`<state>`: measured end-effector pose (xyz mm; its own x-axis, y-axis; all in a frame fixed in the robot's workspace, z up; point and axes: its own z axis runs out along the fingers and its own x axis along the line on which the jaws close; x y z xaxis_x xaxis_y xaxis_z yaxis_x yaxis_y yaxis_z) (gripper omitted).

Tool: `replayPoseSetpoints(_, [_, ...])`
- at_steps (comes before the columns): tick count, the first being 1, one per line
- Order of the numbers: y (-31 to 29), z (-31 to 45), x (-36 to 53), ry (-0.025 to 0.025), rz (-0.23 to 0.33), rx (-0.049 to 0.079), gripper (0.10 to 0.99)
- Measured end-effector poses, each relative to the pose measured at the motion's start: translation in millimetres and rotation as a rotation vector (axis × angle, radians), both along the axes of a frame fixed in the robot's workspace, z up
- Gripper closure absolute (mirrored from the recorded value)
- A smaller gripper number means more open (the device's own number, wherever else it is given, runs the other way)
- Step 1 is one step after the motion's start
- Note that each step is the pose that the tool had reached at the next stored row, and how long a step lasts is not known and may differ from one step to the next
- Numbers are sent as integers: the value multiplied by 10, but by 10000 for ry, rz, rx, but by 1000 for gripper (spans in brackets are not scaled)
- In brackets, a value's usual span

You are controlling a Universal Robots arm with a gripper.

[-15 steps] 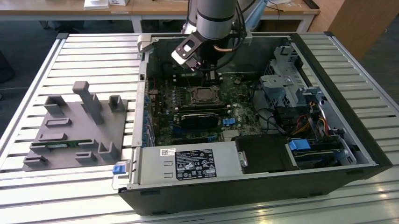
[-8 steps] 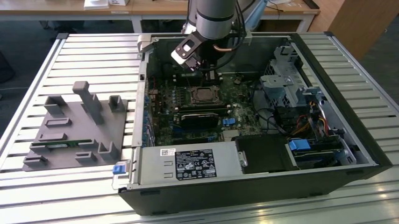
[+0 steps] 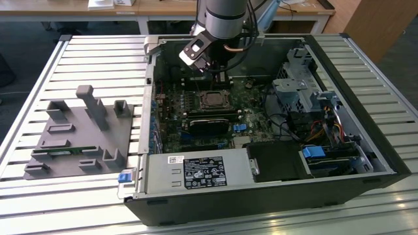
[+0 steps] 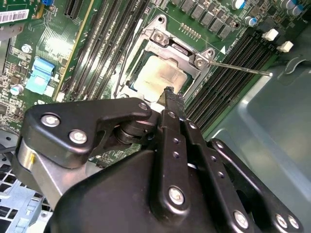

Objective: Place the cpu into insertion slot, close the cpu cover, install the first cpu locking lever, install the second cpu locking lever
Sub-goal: 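Install the first cpu locking lever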

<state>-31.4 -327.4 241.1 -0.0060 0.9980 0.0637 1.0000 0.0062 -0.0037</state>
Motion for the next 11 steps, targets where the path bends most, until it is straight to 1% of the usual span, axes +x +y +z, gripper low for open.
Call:
replayPoseSetpoints(7, [0, 65, 0, 4, -1, -7, 980])
replayPoseSetpoints(9, [0, 105, 0, 4, -1, -6, 980])
replayPoseSetpoints(11, [0, 161, 0, 5, -1, -11, 980])
